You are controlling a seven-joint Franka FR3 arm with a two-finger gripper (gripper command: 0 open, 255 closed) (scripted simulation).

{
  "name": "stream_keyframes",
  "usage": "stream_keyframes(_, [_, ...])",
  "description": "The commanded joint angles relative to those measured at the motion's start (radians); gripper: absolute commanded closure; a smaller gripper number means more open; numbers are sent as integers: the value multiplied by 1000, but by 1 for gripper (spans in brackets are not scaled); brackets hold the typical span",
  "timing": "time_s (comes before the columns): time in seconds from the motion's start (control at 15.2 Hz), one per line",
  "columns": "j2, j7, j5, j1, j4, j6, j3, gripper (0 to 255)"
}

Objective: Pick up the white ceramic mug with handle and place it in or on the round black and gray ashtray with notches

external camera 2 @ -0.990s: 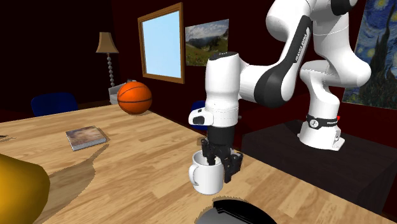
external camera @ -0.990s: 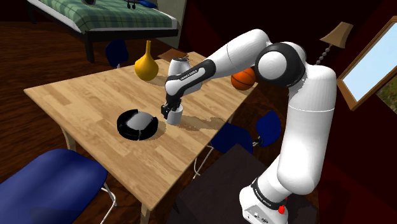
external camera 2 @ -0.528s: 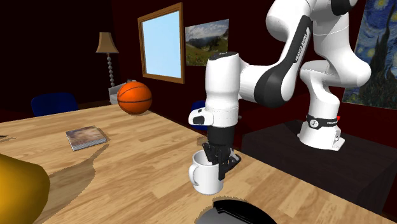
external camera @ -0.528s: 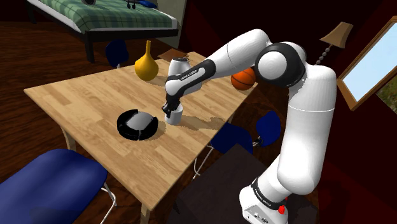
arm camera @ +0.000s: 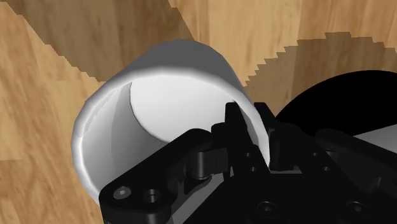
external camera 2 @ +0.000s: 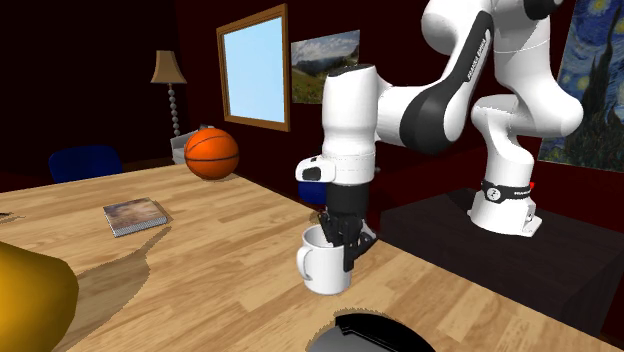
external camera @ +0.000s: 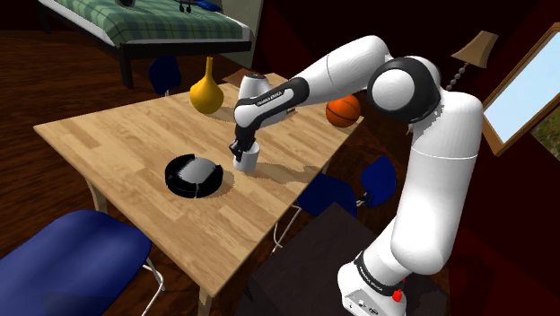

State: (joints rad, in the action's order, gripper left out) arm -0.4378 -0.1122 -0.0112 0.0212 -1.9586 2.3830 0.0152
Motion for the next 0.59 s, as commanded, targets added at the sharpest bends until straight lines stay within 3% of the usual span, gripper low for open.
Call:
stream_keyframes(0.0, [21, 1, 0, 1, 1, -21, 1, 255])
stream_keyframes(0.53, [89, 0, 2, 0, 20, -108, 1, 255])
